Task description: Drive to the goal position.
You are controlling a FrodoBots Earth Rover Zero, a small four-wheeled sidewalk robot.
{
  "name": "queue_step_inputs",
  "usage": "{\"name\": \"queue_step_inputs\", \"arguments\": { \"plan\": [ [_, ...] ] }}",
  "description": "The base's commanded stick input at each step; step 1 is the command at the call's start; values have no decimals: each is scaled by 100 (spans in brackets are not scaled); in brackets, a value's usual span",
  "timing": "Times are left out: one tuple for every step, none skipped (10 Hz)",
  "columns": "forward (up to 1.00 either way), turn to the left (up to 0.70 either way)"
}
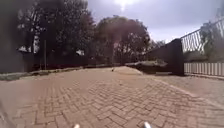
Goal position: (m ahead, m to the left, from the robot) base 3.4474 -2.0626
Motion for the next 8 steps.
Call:
{"name": "queue_step_inputs", "arguments": {
  "plan": [
    [70, 0],
    [70, 0],
    [70, 0],
    [70, 0],
    [70, 0],
    [70, 0],
    [70, 0],
    [70, 0]
  ]
}}
